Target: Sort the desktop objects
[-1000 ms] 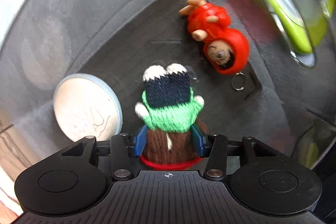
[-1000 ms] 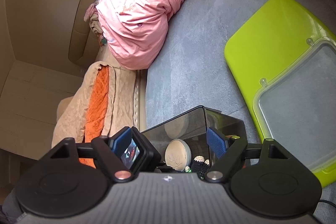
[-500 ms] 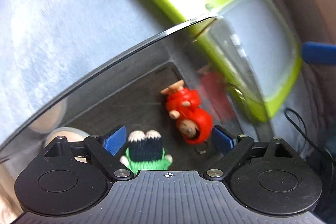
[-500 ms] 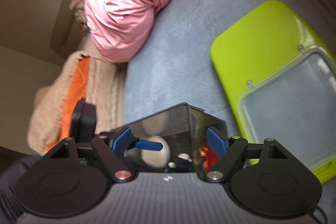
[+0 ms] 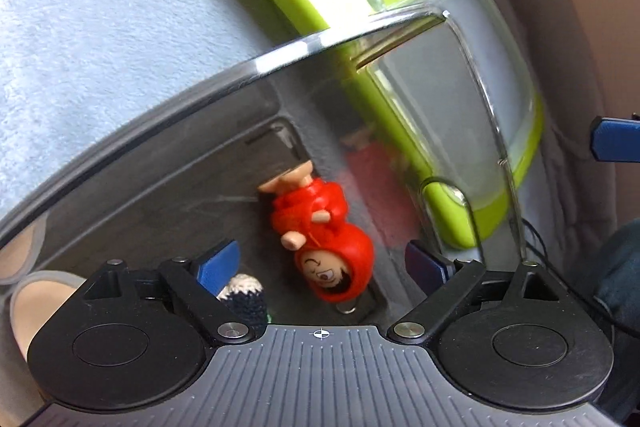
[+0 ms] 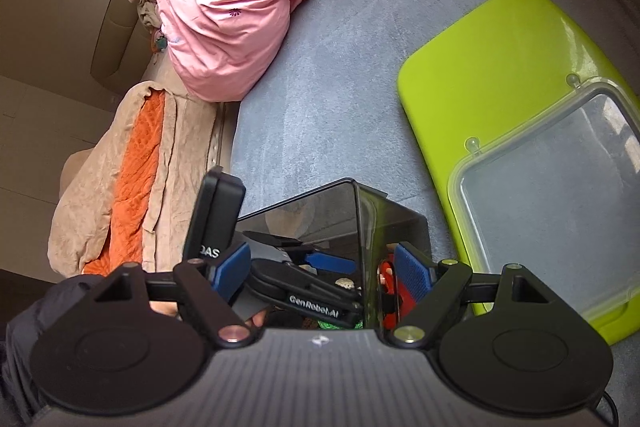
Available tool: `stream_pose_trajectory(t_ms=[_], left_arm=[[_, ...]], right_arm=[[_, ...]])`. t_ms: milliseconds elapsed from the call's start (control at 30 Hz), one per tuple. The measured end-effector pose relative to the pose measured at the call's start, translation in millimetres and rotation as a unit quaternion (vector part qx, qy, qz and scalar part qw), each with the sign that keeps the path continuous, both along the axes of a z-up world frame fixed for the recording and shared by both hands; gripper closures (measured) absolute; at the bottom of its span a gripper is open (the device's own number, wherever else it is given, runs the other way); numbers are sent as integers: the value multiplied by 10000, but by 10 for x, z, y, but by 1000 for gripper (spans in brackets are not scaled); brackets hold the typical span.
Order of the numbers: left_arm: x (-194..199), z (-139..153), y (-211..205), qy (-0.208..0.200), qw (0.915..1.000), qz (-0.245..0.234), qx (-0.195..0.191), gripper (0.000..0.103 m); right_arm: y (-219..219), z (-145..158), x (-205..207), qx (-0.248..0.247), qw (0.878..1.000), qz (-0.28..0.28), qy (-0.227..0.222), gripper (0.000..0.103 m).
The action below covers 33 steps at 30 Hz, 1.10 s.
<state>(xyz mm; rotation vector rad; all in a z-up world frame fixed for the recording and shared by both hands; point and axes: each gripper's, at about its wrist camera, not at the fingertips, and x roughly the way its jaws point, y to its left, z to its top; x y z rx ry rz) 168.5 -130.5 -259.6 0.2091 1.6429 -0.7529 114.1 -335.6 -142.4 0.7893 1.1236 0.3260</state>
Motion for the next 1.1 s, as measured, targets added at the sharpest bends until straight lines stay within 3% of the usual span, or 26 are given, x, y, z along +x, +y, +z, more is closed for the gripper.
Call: stream_pose_trajectory(t_ms=[133,233,367,433,467,500,533,667,733,767,867,933,1000,1100], left_arm=[[28,-63,50,-191,9993,84,313,12],[49,-131,7,-28,9991,351,216,10],[34,-242,-95,29,9997,231,112,10],[48,-302,-11,157,9975,674,132,10],[55,-332,40,227,9951,946,161,24],[54,-344,87,363,9921,1192,129,48],[48,-345,130,543,9884,1420,56,58],[-68,-179,292,532,9755,2118,267,59],[-123,-92,489,801,9556,2833,73,59],[-152,-49,621,920,9391,3309,-104,59],[-273,32,1018,890,8735,4749,-594,59],[-366,25,1177,622,8364,5409,-638,59],[-439,-47,1250,455,8096,5822,-591,59],[-525,-259,1264,899,7782,6157,-856,60]], right_arm=[[4,-1,-3,3,10000,18,38,22],[29,-17,9,-14,10000,37,83,22],[62,-38,25,-36,9999,62,143,22],[79,-48,33,-47,9998,75,173,22],[94,-48,36,-63,9998,93,171,22],[107,-48,39,-80,9998,105,169,22],[111,-56,46,-91,9997,100,183,22],[86,-113,91,-94,9996,17,271,22],[61,-142,116,-77,9995,-34,307,22],[47,-154,128,-57,9995,-59,316,22],[14,-185,162,-24,9994,-104,334,22],[-4,-203,183,-15,9993,-119,342,22],[-21,-222,204,-6,9993,-135,350,22],[-9,-225,200,-54,9993,-82,355,22]])
